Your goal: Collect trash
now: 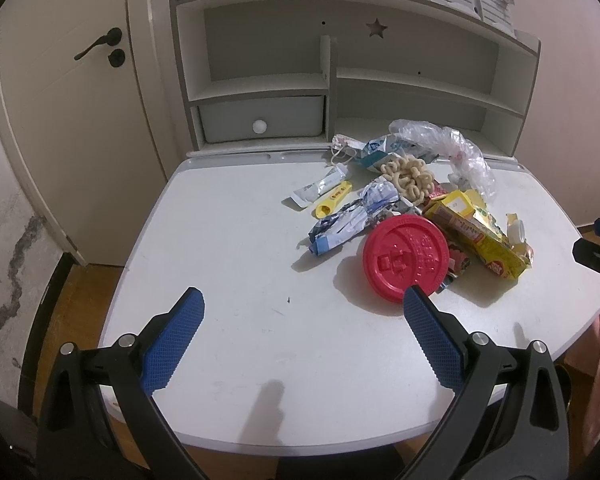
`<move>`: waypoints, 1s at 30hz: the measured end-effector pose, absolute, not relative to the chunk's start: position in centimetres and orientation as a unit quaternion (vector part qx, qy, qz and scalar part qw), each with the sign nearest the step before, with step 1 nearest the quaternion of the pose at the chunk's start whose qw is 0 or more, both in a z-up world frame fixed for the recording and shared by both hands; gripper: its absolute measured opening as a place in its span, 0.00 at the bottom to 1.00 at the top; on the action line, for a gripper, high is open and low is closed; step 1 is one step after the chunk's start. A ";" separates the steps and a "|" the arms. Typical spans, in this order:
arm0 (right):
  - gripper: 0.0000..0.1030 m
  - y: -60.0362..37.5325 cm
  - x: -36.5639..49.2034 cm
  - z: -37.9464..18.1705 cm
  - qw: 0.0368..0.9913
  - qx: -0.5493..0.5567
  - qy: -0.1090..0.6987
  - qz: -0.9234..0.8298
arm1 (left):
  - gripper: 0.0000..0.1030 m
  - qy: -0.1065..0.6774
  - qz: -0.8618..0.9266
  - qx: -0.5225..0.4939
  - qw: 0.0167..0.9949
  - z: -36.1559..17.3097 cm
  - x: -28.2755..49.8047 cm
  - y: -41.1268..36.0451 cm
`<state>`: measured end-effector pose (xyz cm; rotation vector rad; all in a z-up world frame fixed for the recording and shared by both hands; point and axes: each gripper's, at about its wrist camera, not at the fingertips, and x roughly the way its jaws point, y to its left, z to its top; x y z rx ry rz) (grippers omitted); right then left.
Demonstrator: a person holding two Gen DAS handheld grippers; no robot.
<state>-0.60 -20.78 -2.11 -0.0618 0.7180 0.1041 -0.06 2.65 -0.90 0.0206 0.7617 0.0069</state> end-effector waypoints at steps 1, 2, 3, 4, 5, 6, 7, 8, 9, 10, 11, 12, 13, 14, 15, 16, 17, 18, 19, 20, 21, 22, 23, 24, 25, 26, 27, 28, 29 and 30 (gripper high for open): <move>0.94 -20.7 -0.6 -2.1 0.934 -0.030 0.352 0.051 | 0.94 0.374 0.002 0.009 0.928 -1.0 0.0 2.6; 0.94 -20.8 -0.6 -2.2 0.934 -0.030 0.352 0.051 | 0.94 0.376 0.001 0.008 0.927 -1.1 0.1 2.6; 0.94 -20.8 -0.6 -2.2 0.934 -0.030 0.352 0.051 | 0.94 0.377 0.000 0.007 0.926 -1.2 0.2 2.7; 0.94 -20.9 -0.5 -2.3 0.934 -0.030 0.352 0.051 | 0.94 0.378 -0.001 0.007 0.926 -1.3 0.3 2.7; 0.94 -20.9 -0.5 -2.3 0.934 -0.030 0.353 0.052 | 0.94 0.378 -0.002 0.008 0.926 -1.3 0.5 2.8; 0.94 -20.9 -0.5 -2.3 0.934 -0.031 0.353 0.052 | 0.94 0.380 -0.005 0.008 0.925 -1.2 0.7 3.1; 0.94 -20.9 -0.4 -2.3 0.933 -0.032 0.354 0.053 | 0.94 0.383 -0.009 0.005 0.924 -1.2 1.1 3.4; 0.94 -21.0 -0.1 -2.3 0.932 -0.035 0.356 0.056 | 0.94 0.389 -0.014 0.001 0.921 -1.2 1.7 3.9; 0.94 -21.0 0.4 -2.2 0.930 -0.039 0.360 0.063 | 0.94 0.396 -0.021 0.002 0.918 -1.2 2.5 4.3; 0.94 -21.1 0.7 -2.1 0.929 -0.041 0.362 0.069 | 0.94 0.401 -0.026 0.008 0.916 -1.1 3.3 4.6; 0.94 -21.1 1.5 -1.9 0.925 -0.046 0.367 0.083 | 0.94 0.404 -0.029 0.019 0.914 -1.0 4.5 4.8; 0.94 -21.2 2.4 -1.6 0.922 -0.050 0.371 0.096 | 0.94 0.405 -0.029 0.034 0.913 -0.9 5.9 5.1; 0.94 -21.3 3.3 -1.3 0.920 -0.053 0.375 0.103 | 0.94 0.408 -0.032 0.049 0.911 -0.8 7.5 5.2; 0.94 -21.5 4.7 -1.0 0.917 -0.058 0.379 0.108 | 0.94 0.411 -0.042 0.060 0.909 -0.8 9.1 5.3; 0.94 -21.8 6.2 -0.7 0.915 -0.062 0.383 0.111 | 0.94 0.417 -0.048 0.066 0.905 -0.9 10.4 5.4; 0.94 -21.9 7.6 -0.5 0.913 -0.066 0.386 0.112 | 0.94 0.423 -0.056 0.071 0.901 -1.1 11.9 5.4; 0.94 -22.1 9.5 -0.5 0.910 -0.068 0.394 0.112 | 0.94 0.431 -0.069 0.075 0.896 -1.4 13.7 5.4; 0.94 -22.3 11.7 -0.6 0.904 -0.065 0.406 0.114 | 0.94 0.439 -0.078 0.077 0.892 -1.8 15.3 5.4; 0.94 -22.4 13.2 -0.8 0.900 -0.063 0.416 0.115 | 0.94 0.444 -0.086 0.079 0.888 -2.1 16.6 5.3; 0.94 -22.4 15.3 -1.3 0.894 -0.062 0.429 0.116 | 0.94 0.449 -0.095 0.082 0.885 -2.5 18.0 5.2; 0.94 -22.3 17.1 -1.8 0.888 -0.064 0.440 0.113 | 0.94 0.452 -0.102 0.085 0.882 -3.0 19.2 5.0; 0.94 -22.1 18.6 -2.2 0.885 -0.069 0.448 0.110 | 0.94 0.454 -0.105 0.088 0.880 -3.3 20.1 4.8; 0.94 -21.9 20.1 -2.7 0.881 -0.078 0.455 0.108 | 0.94 0.460 -0.112 0.089 0.876 -3.8 21.0 4.6; 0.94 -21.7 21.3 -3.2 0.878 -0.085 0.460 0.103 | 0.94 0.465 -0.122 0.089 0.872 -4.2 21.7 4.5; 0.94 -21.6 22.5 -3.8 0.873 -0.089 0.469 0.103 | 0.94 0.468 -0.128 0.091 0.870 -4.5 22.3 4.3; 0.89 -21.5 23.0 -4.0 0.870 -0.090 0.474 0.104 | 0.94 0.469 -0.130 0.097 0.868 -4.9 22.8 4.0; 0.86 -21.5 23.5 -4.4 0.866 -0.090 0.481 0.104 | 0.94 0.471 -0.131 0.105 0.866 -5.2 23.2 3.8; 0.81 -21.5 23.8 -4.8 0.862 -0.089 0.487 0.104 | 0.94 0.473 -0.133 0.111 0.864 -5.6 23.7 3.6; 0.77 -21.5 24.2 -5.2 0.858 -0.088 0.495 0.107 | 0.94 0.474 -0.136 0.114 0.863 -5.7 24.0 3.5; 0.76 -21.4 24.5 -5.4 0.855 -0.089 0.499 0.112 | 0.94 0.477 -0.141 0.118 0.860 -6.0 24.3 3.3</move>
